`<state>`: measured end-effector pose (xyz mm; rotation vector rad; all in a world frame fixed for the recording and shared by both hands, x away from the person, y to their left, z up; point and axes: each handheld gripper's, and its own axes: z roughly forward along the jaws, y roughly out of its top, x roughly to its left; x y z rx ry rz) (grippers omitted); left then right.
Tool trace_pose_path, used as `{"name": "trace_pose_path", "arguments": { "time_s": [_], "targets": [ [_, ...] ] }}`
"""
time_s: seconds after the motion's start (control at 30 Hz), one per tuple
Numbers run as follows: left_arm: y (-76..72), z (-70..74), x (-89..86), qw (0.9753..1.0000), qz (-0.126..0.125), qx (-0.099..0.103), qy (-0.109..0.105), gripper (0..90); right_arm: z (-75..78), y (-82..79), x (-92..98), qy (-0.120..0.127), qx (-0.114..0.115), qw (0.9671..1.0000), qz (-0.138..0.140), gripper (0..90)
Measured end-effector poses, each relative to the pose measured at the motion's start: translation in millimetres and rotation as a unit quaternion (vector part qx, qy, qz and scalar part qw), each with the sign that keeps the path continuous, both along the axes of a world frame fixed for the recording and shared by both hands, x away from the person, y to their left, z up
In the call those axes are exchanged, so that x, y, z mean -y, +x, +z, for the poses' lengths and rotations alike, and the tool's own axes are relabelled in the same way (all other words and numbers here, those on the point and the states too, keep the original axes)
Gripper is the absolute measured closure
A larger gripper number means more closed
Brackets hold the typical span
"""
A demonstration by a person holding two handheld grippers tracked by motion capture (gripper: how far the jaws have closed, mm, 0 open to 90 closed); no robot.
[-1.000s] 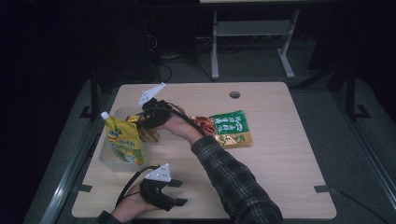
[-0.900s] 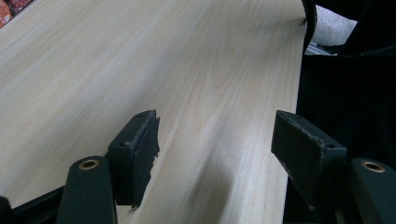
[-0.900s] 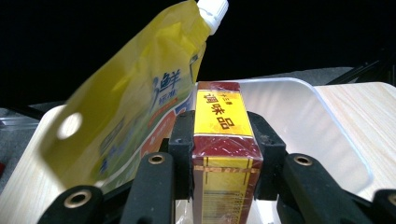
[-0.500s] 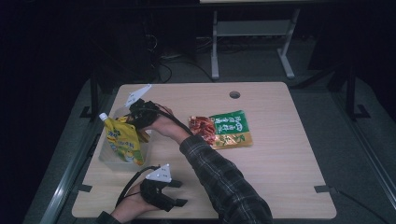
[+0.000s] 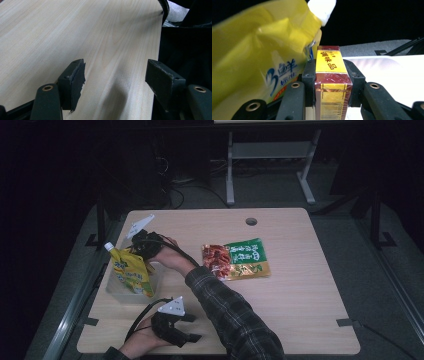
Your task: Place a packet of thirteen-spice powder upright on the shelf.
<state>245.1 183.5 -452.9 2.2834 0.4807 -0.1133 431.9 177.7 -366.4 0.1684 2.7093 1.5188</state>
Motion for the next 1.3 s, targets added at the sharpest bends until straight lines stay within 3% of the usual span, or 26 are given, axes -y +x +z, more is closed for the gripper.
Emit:
{"name": "trace_pose_path", "arguments": {
  "time_s": [0.07, 0.23, 0.33, 0.4, 0.6, 0.8, 1.07, 1.17, 1.2, 1.23, 1.3],
  "targets": [
    [0.0, -0.1, 0.0, 1.0000, 0.001, 0.000, 0.000, 31.3, -0.3, -0.9, 4.4, -0.005, 0.008, 0.9999, -0.003, 61.5],
    [0.1, -0.7, 0.5, 1.0000, 0.000, 0.000, 0.002, 31.3, 5.7, -2.1, 15.9, 0.000, 0.004, 0.9999, -0.012, 53.6],
    [0.0, -0.9, 0.4, 1.0000, 0.001, -0.002, 0.003, 31.3, 13.2, -5.0, 34.2, 0.001, 0.011, 0.9995, -0.029, 46.1],
    [-0.8, -1.8, 1.1, 0.9999, 0.011, -0.008, -0.008, 31.3, 16.3, -6.7, 45.4, 0.004, 0.009, 0.9992, -0.038, 44.3],
    [0.5, -1.2, -1.1, 0.9999, 0.013, -0.009, -0.006, 31.3, 18.4, -8.2, 73.8, -0.001, 0.012, 0.9981, -0.060, 41.8],
    [1.2, -0.8, -1.1, 0.9999, 0.013, -0.007, -0.004, 31.3, 10.8, -9.6, 105.5, -0.008, 0.004, 0.9962, -0.087, 40.7],
    [1.3, 0.8, -3.3, 0.9997, 0.023, -0.004, -0.009, 31.3, -1.4, 1.0, 146.0, -0.015, -0.011, 0.9893, -0.145, 45.2],
    [2.4, 1.9, -5.0, 0.9997, 0.023, 0.003, -0.009, 31.3, -5.9, 5.7, 159.0, -0.014, -0.019, 0.9836, -0.179, 51.4],
    [2.7, 1.9, -5.3, 0.9996, 0.025, 0.006, -0.009, 31.4, -9.6, 9.9, 166.9, -0.018, -0.018, 0.9789, -0.203, 59.6],
    [3.3, 2.3, -5.9, 0.9996, 0.024, 0.010, -0.008, 31.4, -9.6, 9.9, 166.9, -0.018, -0.018, 0.9789, -0.203, 59.6],
    [3.7, 3.2, -7.0, 0.9995, 0.027, 0.013, -0.009, 31.3, -13.9, 15.2, 175.2, -0.022, -0.021, 0.9741, -0.224, 68.3]
  ]
}}
